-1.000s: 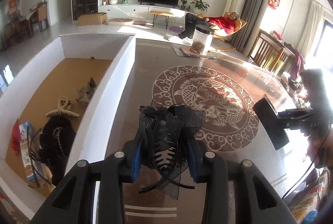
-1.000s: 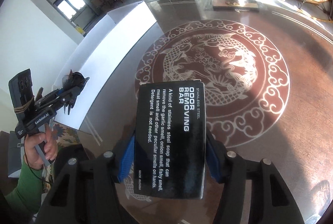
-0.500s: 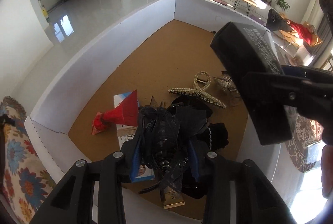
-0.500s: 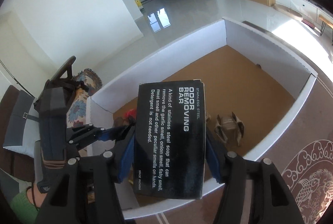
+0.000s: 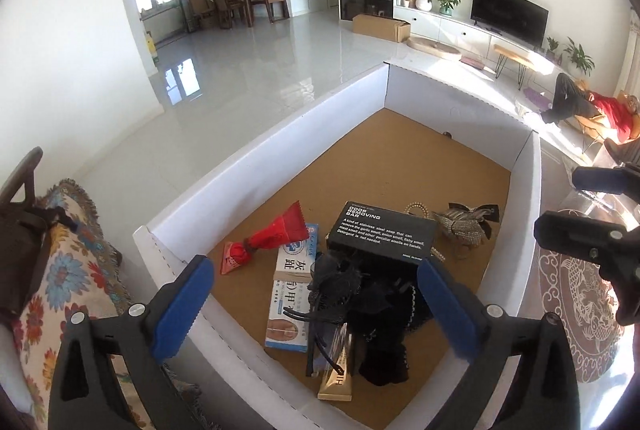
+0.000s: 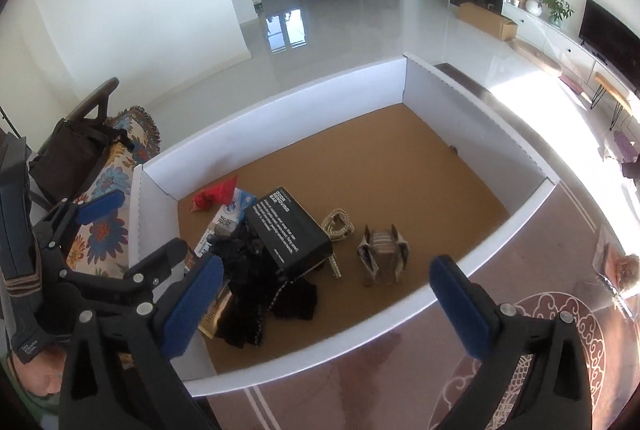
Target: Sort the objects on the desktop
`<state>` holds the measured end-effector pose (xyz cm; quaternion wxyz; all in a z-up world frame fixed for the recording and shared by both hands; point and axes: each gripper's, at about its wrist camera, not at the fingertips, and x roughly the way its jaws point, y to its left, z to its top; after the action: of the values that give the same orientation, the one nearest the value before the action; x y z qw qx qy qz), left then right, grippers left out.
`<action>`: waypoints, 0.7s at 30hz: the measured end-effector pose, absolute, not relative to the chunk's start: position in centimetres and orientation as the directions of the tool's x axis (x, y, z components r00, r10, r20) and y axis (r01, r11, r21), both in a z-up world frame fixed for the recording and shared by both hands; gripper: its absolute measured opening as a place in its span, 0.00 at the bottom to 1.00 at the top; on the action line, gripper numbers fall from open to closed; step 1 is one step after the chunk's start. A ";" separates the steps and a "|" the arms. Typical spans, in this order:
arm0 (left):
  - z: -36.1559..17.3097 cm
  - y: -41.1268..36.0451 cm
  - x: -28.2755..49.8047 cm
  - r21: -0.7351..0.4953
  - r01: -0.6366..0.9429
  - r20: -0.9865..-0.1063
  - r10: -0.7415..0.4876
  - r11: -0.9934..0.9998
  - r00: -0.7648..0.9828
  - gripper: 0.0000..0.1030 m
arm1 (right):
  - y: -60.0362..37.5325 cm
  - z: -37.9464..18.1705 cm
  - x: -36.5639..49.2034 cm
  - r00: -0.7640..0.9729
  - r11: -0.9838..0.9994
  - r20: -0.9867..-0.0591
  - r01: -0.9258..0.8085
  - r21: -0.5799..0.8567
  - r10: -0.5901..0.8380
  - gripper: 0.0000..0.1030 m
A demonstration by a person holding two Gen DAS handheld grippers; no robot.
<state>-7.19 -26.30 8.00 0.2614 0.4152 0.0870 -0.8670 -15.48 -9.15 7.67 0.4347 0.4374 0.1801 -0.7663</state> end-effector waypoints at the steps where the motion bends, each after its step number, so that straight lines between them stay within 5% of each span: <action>1: 8.3 -25.8 -7.1 0.072 0.528 -0.763 -0.388 -0.846 -0.517 1.00 | -8.6 7.7 -15.3 -0.246 -0.558 -0.833 0.825 0.088 -0.496 1.00; 14: 10.6 -23.8 -5.3 0.092 0.624 -0.716 -0.487 -0.776 -0.500 1.00 | -6.1 7.8 -14.9 -0.297 -0.544 -0.839 0.839 -0.001 -0.456 1.00; 21: 9.6 -24.5 -5.5 0.017 0.650 -0.751 -0.439 -0.760 -0.493 1.00 | -6.6 6.6 -15.2 -0.299 -0.536 -0.839 0.844 -0.010 -0.454 1.00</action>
<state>-5.50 -24.46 9.63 0.3191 0.3892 0.1357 -0.8534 -15.24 -6.65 6.55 0.4207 0.4166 0.2340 -0.7712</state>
